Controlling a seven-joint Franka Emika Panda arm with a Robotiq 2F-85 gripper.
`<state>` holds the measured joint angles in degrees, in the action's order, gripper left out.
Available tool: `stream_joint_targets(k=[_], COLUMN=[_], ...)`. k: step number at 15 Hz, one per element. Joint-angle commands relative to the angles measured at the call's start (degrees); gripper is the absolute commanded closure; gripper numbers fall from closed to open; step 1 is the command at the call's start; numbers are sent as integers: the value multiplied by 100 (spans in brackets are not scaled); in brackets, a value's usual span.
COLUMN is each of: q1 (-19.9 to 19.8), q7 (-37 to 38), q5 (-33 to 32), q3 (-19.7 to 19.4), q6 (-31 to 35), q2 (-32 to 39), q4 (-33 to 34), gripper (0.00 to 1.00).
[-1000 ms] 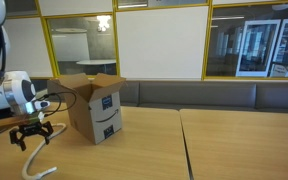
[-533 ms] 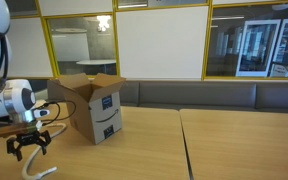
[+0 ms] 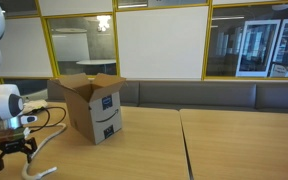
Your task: Put the objects on the table into the box.
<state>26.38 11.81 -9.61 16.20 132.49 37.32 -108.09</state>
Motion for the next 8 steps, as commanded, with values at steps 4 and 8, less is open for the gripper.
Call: stream_joint_targets(k=[4, 8], q1=[-102, -199], q7=[-808, -1138], q5=[173, 165], q3=[192, 161], q6=[514, 479], q2=[-102, -39], q4=[-247, -291], gripper=[0, 0])
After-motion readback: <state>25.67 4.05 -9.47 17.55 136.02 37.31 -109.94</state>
